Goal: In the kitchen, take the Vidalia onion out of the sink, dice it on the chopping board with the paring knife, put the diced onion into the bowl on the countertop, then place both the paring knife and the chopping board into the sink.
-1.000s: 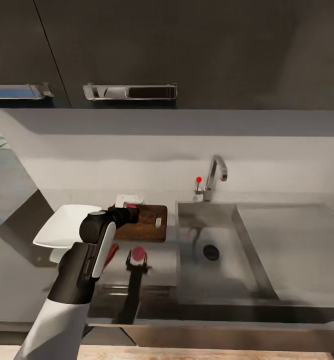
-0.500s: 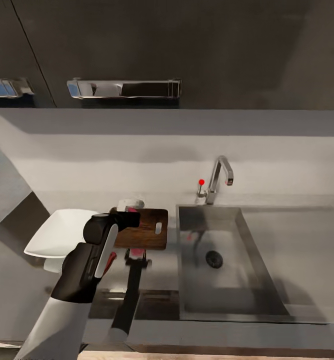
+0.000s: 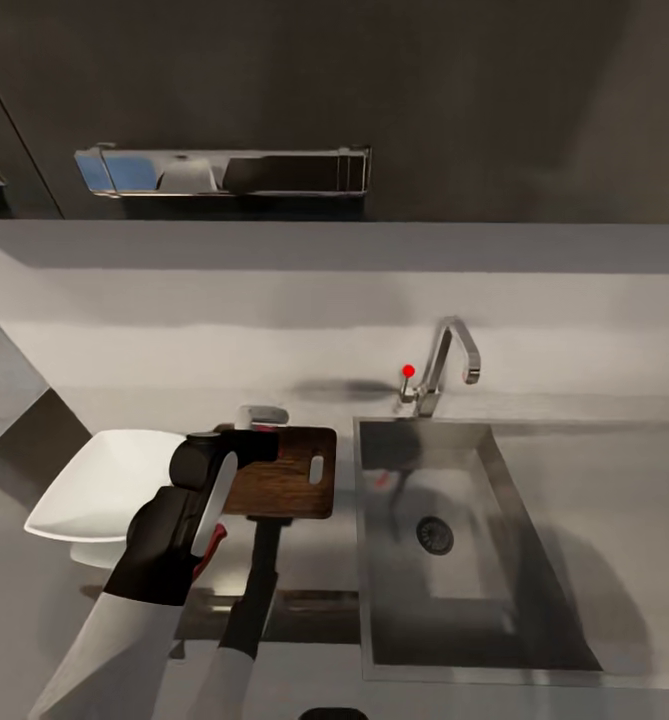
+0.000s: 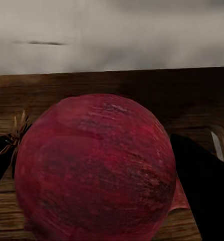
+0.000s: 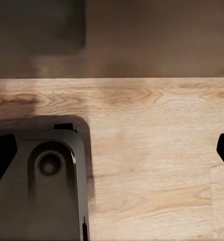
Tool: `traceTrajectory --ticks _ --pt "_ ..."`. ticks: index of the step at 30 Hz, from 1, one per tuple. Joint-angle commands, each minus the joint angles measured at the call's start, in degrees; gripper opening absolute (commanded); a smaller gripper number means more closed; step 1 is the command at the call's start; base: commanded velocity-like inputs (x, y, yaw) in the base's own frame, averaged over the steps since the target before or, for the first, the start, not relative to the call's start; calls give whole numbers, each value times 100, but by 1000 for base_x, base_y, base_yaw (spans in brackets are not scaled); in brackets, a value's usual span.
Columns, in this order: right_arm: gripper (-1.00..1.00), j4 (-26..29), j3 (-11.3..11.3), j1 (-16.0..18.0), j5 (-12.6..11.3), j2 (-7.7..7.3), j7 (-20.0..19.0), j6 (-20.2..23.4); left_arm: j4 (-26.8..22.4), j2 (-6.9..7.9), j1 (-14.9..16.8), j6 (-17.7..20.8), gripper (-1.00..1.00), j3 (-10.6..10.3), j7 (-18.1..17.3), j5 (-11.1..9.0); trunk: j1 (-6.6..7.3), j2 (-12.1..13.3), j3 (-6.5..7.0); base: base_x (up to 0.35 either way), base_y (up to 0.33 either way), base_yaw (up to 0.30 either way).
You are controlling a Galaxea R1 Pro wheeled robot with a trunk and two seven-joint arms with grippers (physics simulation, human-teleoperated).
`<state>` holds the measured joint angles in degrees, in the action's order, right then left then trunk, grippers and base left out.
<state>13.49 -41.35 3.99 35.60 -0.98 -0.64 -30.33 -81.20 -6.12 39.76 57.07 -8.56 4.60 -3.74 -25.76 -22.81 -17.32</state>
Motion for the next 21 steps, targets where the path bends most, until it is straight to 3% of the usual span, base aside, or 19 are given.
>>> traceTrajectory --ticks 1,21 --pt "100 -5 -48 6 52 1 -7 -27 23 15 2 24 -100 -5 45 -48 -3 -11 -19 -21 0 0" --pt "100 -5 -48 6 52 1 -7 -25 120 40 -109 16 -100 3 49 -42 -3 -11 -202 -27 0 0"
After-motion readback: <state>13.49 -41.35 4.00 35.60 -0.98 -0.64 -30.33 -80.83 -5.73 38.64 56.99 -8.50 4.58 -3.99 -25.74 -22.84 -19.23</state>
